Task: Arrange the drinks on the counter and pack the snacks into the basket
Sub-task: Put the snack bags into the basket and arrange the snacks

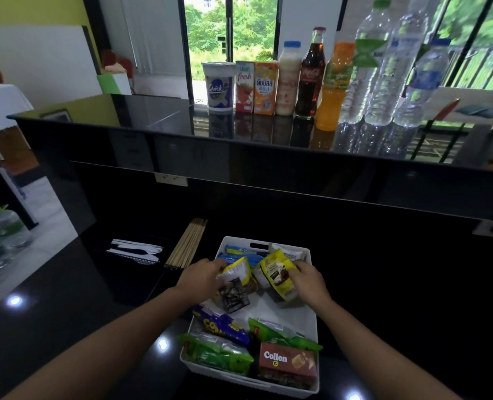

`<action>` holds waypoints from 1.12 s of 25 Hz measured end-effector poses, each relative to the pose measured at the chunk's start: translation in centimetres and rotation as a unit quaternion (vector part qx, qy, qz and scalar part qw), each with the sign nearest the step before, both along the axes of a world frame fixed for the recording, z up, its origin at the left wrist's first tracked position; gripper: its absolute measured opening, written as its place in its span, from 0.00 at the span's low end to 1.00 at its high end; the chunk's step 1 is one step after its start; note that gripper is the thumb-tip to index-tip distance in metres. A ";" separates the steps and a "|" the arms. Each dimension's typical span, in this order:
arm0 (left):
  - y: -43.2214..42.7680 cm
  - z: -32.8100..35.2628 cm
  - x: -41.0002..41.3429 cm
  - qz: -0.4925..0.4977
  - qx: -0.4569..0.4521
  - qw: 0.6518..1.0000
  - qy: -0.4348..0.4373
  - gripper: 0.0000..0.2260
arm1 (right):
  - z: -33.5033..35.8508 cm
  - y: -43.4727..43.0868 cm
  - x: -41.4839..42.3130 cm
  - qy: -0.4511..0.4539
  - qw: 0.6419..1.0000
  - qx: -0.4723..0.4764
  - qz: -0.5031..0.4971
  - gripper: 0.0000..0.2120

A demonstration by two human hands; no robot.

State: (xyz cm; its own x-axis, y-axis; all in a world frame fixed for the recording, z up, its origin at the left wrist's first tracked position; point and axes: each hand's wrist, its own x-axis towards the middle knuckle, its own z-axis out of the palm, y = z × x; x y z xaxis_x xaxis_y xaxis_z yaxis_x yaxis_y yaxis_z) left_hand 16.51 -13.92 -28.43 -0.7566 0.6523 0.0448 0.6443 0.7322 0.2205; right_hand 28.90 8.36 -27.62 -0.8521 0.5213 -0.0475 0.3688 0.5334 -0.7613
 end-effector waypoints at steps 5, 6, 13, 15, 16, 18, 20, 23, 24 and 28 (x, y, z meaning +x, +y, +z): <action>0.1 -1.3 0.0 0.043 0.019 0.998 -0.046 0.11 | -1.2 -1.2 0.0 0.001 0.998 -0.044 -0.033 0.15; 0.2 -1.3 0.1 0.046 0.013 0.998 -0.036 0.13 | -1.4 -1.3 0.1 -0.008 1.000 -0.003 -0.018 0.19; 2.4 -0.3 0.9 -0.075 -0.120 0.981 0.133 0.33 | -0.1 -1.0 -0.2 -0.037 0.931 0.358 0.062 0.38; 3.2 -0.5 0.9 -0.090 -0.178 0.973 0.120 0.32 | 0.0 -1.1 -0.5 -0.079 0.910 0.398 0.084 0.34; 3.4 -0.6 0.9 -0.081 -0.201 0.971 0.099 0.33 | 0.1 -1.0 -0.6 -0.096 0.909 0.397 0.081 0.32; 3.7 -0.5 0.7 -0.042 -0.230 0.971 0.059 0.36 | 0.2 -0.7 -0.5 -0.130 0.911 0.386 0.065 0.27; 3.6 -0.3 0.2 -0.009 -0.248 0.968 0.040 0.40 | 0.3 -0.4 -0.1 -0.162 0.909 0.381 0.047 0.25; 2.7 0.3 -0.9 0.007 -0.292 0.956 0.032 0.40 | 0.3 -0.1 0.4 -0.180 0.901 0.393 0.045 0.25; 2.4 0.5 -1.2 0.006 -0.307 0.951 0.025 0.39 | 0.3 0.0 0.4 -0.182 0.897 0.399 0.049 0.25; 2.0 1.1 -1.7 -0.003 -0.328 0.944 0.014 0.38 | 0.4 -0.5 0.0 -0.161 0.892 0.413 0.089 0.23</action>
